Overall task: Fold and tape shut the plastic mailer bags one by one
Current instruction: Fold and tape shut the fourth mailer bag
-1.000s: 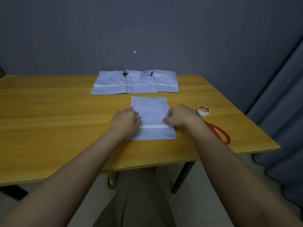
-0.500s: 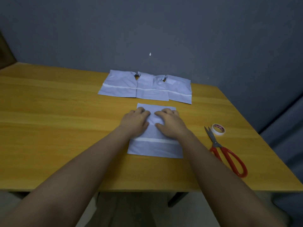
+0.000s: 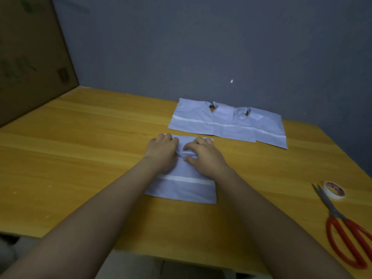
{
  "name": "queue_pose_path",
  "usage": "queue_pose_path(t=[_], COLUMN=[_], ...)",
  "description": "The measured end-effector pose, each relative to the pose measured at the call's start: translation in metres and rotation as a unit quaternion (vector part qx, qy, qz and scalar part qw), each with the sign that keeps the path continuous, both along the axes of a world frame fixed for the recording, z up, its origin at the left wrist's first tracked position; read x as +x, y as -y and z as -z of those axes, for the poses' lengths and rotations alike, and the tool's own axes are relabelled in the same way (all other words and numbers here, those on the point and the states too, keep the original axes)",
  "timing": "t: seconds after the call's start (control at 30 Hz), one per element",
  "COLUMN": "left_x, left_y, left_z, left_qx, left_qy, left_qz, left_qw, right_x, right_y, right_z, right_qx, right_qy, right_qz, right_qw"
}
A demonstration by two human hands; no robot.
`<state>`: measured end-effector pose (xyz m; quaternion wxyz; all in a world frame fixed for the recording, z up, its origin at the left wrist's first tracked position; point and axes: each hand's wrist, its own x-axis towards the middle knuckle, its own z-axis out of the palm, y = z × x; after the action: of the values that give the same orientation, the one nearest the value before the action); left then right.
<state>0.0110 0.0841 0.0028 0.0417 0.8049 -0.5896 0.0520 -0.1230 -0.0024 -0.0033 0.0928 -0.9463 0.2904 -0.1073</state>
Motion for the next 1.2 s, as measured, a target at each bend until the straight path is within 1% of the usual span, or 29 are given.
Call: queue_pose_path(t=[0.27, 0.43, 0.53, 0.7, 0.8, 1.03, 1.2], left_x=[0.093, 0.137, 0.159, 0.189, 0.207, 0.23, 0.237], left_y=[-0.022, -0.011, 0.004, 0.043, 0.073, 0.137, 0.162], left_z=[-0.005, -0.003, 0.002, 0.009, 0.011, 0.017, 0.019], left_qx=[0.025, 0.024, 0.015, 0.0, -0.004, -0.032, -0.044], left_qy=[0.013, 0.032, 0.04, -0.004, -0.02, -0.045, -0.032], left_qz=[-0.067, -0.102, -0.111, -0.129, -0.136, -0.145, -0.154], left_qw=[0.997, 0.994, 0.993, 0.992, 0.99, 0.988, 0.987], right_x=[0.102, 0.154, 0.178, 0.212, 0.231, 0.257, 0.27], right_y=[-0.01, 0.003, 0.022, 0.062, 0.089, 0.146, 0.162], right_z=[-0.004, -0.002, 0.0, 0.003, 0.004, 0.006, 0.004], right_qx=[0.023, 0.017, 0.018, 0.016, -0.001, -0.053, -0.082], right_qy=[-0.013, -0.008, 0.003, 0.012, 0.012, -0.029, -0.053], right_qz=[-0.067, -0.077, -0.071, -0.055, -0.042, -0.016, 0.014], right_qw=[0.997, 0.997, 0.997, 0.998, 0.999, 0.998, 0.995])
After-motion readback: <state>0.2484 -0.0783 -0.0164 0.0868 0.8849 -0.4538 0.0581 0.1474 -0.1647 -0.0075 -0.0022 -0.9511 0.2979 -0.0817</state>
